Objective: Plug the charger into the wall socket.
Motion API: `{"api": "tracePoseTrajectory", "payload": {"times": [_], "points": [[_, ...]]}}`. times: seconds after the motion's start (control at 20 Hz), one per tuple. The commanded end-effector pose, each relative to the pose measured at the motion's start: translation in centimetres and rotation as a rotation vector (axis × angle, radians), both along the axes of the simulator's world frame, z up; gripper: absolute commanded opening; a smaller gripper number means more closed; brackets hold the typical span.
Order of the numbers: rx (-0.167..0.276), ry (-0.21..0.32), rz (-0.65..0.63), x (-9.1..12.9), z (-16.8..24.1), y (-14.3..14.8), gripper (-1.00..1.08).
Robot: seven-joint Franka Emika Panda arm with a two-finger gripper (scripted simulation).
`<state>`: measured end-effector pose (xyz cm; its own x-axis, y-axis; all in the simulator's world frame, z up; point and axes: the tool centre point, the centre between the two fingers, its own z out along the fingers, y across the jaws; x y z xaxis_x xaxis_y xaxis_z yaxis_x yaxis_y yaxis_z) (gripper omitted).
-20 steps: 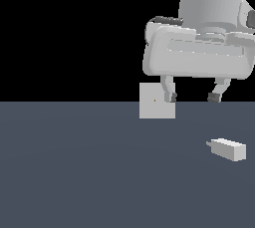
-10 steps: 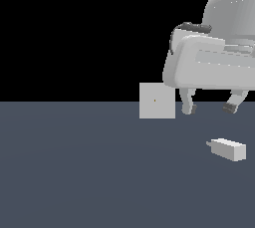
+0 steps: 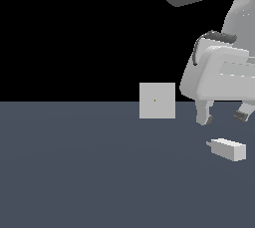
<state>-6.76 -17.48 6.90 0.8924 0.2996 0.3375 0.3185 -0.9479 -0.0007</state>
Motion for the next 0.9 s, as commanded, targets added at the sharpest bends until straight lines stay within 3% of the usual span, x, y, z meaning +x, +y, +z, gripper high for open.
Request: {"api": "tracePoseTrajectory", "payload": {"times": [0.0,0.85], "points": [[0.003,-0.010,0.012,0.0,-0.3,-0.3,1.00],[0.005,-0.018,0.023,-0.1,-2.7,-0.7,1.00]]}}
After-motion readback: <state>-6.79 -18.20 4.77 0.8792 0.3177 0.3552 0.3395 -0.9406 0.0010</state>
